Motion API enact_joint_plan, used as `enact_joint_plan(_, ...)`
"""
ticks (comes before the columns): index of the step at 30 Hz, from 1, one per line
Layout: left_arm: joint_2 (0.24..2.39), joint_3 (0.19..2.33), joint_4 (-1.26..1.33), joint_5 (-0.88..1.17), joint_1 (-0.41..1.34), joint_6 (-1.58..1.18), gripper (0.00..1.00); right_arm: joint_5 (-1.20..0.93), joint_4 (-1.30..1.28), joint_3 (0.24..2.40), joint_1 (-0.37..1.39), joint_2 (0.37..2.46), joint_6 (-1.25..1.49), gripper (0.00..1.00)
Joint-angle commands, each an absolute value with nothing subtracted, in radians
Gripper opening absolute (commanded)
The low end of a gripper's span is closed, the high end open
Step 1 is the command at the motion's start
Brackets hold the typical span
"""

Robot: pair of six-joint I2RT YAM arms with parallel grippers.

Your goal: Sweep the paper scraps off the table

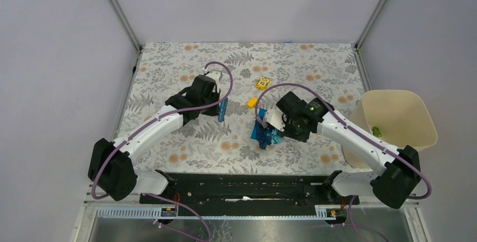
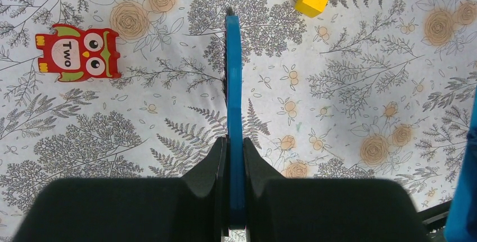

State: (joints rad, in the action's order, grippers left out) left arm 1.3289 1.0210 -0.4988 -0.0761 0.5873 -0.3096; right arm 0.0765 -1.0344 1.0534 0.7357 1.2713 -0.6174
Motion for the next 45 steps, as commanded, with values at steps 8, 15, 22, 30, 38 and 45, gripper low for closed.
enact_joint_plan(8, 1.347, 1.035, -0.463, -0.059, 0.581, -0.295, 0.00, 0.029, -1.243, 1.205, 0.684, 1.246, -0.662, 0.00)
enact_joint_plan(15, 1.372, 1.047, -0.478, -0.012, 0.576, -0.299, 0.00, 0.029, -1.367, 1.322, 0.642, 1.226, -0.645, 0.00)
enact_joint_plan(22, 1.382, 1.048, -0.481, 0.039, 0.576, -0.302, 0.00, 0.015, -1.476, 1.452, 0.593, 1.213, -0.636, 0.00)
enact_joint_plan(30, 1.399, 1.054, -0.490, 0.105, 0.576, -0.308, 0.00, 0.091, -1.485, 1.512, 0.525, 1.168, -0.632, 0.00)
enact_joint_plan(38, 1.413, 1.056, -0.498, 0.117, 0.577, -0.310, 0.00, 0.060, -1.485, 1.549, 0.329, 1.143, -0.715, 0.00)
enact_joint_plan(45, 1.435, 1.060, -0.506, 0.139, 0.577, -0.310, 0.00, 0.069, -1.484, 1.602, 0.155, 1.134, -0.795, 0.00)
